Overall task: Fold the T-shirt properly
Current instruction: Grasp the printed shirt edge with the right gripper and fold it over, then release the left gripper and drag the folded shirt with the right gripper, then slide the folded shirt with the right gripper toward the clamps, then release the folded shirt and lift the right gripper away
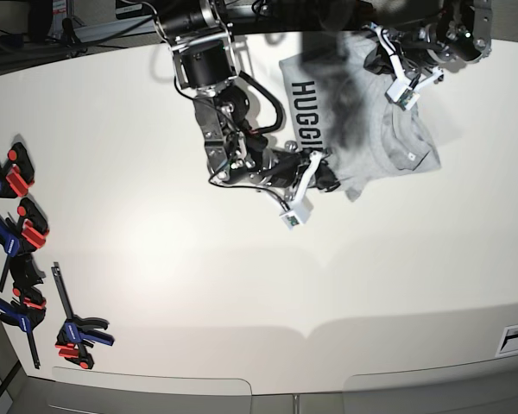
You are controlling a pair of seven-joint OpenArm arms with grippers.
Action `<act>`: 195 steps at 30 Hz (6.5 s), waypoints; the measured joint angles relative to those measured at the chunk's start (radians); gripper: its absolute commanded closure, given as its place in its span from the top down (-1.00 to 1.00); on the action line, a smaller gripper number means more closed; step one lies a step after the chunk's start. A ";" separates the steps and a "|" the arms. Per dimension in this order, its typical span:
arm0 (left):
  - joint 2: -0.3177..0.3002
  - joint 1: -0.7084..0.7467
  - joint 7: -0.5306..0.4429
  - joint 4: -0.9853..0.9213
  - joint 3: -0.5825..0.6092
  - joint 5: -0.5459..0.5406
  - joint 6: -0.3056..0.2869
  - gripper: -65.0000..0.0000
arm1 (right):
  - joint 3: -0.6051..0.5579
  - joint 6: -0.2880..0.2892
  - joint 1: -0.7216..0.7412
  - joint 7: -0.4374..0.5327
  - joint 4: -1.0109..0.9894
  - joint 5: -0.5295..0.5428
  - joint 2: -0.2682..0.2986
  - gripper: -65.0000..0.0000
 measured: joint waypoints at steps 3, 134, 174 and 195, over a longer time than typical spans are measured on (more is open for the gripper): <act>0.000 -0.002 -0.030 -0.032 0.000 -0.006 0.000 -1.00 | 0.000 -0.033 0.004 0.010 0.002 -0.042 0.000 -1.00; -0.120 -0.073 -0.158 0.312 -0.176 -0.164 -0.107 -1.00 | 0.446 0.185 -0.406 -0.482 0.510 0.340 0.508 -1.00; -0.051 0.119 -0.120 0.312 -0.429 -0.161 -0.106 -1.00 | 0.894 0.183 -0.578 -0.556 0.827 0.882 0.320 -1.00; -0.059 0.644 -0.119 -0.119 -0.519 -0.454 -0.108 -1.00 | 0.847 0.185 -1.248 -0.663 0.990 0.981 0.306 -1.00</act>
